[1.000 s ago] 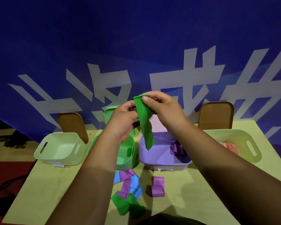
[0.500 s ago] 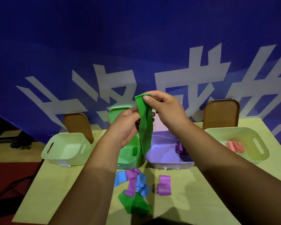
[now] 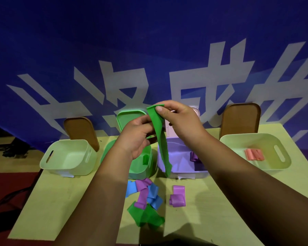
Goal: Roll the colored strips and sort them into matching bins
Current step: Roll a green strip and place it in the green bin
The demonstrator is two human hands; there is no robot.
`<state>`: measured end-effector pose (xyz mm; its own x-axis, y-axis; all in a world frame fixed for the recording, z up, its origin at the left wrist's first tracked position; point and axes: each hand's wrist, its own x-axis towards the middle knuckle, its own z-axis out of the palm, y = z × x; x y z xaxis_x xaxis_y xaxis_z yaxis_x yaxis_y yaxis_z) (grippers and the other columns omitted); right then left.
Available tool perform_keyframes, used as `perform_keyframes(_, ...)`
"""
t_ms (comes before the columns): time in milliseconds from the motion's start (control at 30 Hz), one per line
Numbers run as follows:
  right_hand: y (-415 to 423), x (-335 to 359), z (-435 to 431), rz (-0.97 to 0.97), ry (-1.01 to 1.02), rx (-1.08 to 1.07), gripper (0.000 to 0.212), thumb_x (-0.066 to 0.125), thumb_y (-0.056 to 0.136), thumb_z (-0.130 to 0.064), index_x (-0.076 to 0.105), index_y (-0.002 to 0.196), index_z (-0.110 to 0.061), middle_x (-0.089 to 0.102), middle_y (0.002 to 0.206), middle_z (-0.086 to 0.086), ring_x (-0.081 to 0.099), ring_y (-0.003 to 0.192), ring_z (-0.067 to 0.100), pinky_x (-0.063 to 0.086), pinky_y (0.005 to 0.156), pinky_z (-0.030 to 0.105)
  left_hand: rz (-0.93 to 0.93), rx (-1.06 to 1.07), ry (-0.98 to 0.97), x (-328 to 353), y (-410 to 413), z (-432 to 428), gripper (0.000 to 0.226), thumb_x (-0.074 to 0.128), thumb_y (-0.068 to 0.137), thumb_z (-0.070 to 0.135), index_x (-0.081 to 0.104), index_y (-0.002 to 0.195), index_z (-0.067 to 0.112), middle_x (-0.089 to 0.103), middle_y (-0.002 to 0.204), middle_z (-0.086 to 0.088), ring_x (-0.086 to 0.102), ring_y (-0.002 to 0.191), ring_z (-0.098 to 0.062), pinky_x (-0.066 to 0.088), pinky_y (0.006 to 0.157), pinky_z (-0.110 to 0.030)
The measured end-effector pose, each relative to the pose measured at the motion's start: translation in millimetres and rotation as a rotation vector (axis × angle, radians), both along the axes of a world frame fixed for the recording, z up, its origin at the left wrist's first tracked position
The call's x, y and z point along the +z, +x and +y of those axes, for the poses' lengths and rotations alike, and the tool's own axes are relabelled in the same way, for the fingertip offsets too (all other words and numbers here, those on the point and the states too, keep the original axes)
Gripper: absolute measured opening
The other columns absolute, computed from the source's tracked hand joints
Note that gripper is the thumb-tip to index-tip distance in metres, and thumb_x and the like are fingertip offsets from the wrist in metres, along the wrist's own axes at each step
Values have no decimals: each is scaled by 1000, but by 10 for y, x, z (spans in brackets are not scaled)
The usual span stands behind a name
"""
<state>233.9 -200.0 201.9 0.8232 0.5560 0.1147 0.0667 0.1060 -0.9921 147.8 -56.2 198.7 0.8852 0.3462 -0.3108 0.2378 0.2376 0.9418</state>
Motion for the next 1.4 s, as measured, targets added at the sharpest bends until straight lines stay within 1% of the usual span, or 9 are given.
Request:
perform_keyframes(167, 9, 34, 6, 29, -18, -15, 15, 69, 105, -22, 81, 112, -24, 77, 94, -12, 69, 83, -7, 52, 64, 10, -24, 56, -2, -13, 25, 10, 18, 66, 101, 2, 80, 109, 11, 81, 102, -15, 79, 92, -31, 62, 95, -50)
perform_keyframes(267, 42, 27, 27, 28, -26, -39, 15, 69, 104, -22, 81, 113, -22, 77, 91, -14, 68, 82, -6, 51, 68, 11, -31, 59, 13, -16, 33, 25, 18, 67, 102, 3, 80, 112, 9, 82, 106, -17, 79, 90, -29, 64, 91, -44)
perform_keyframes(433, 55, 10, 78, 34, -39, -53, 14, 70, 104, -24, 81, 113, -23, 77, 91, -15, 69, 83, -6, 52, 68, 10, -15, 84, 68, -14, 51, 53, 17, 69, 102, 4, 82, 108, 12, 82, 106, -17, 80, 96, -33, 65, 92, -45)
perform_keyframes(567, 45, 4, 147, 74, -13, -45, 13, 69, 105, -20, 80, 110, -23, 76, 93, -10, 69, 79, -6, 53, 62, 11, -10, 91, 125, -17, 72, 99, 18, 72, 99, 2, 82, 108, 14, 82, 104, -16, 80, 101, -39, 66, 91, -48)
perform_keyframes(700, 27, 1, 199, 78, -11, -37, 13, 69, 105, -19, 80, 110, -23, 75, 93, -8, 69, 78, -7, 52, 60, 11, -1, 102, 104, -5, 81, 152, 19, 71, 98, -3, 79, 110, 10, 82, 102, -16, 80, 90, -31, 67, 80, -39)
perform_keyframes(900, 22, 8, 249, 57, -14, -33, 14, 68, 105, -20, 80, 112, -20, 76, 101, -2, 69, 81, -8, 52, 60, 11, 10, 138, 43, -61, 90, 193, 20, 71, 96, -6, 78, 109, 7, 82, 98, -15, 79, 88, -29, 66, 80, -38)
perform_keyframes(1067, 16, -19, 280, 22, -25, -30, 13, 69, 104, -21, 82, 110, -22, 78, 98, -8, 69, 86, -3, 52, 65, 12, 10, 131, 48, -35, 73, 200, 23, 70, 97, -6, 77, 109, 12, 82, 95, -12, 81, 89, -27, 65, 75, -36)
perform_keyframes(1267, -12, -21, 277, 31, -23, -8, 14, 69, 104, -22, 82, 110, -22, 79, 97, -12, 70, 89, 0, 53, 68, 14, -3, 139, 158, -22, 25, 170, 31, 71, 97, -5, 82, 101, 23, 83, 99, -9, 81, 98, -31, 65, 85, -44)
perform_keyframes(1400, -43, -18, 257, 29, -29, 9, 15, 68, 105, -23, 81, 110, -26, 79, 100, -11, 73, 93, 5, 62, 74, 23, -4, 133, 189, -7, -2, 150, 31, 70, 99, -4, 82, 103, 24, 84, 100, -8, 82, 96, -29, 64, 84, -43)
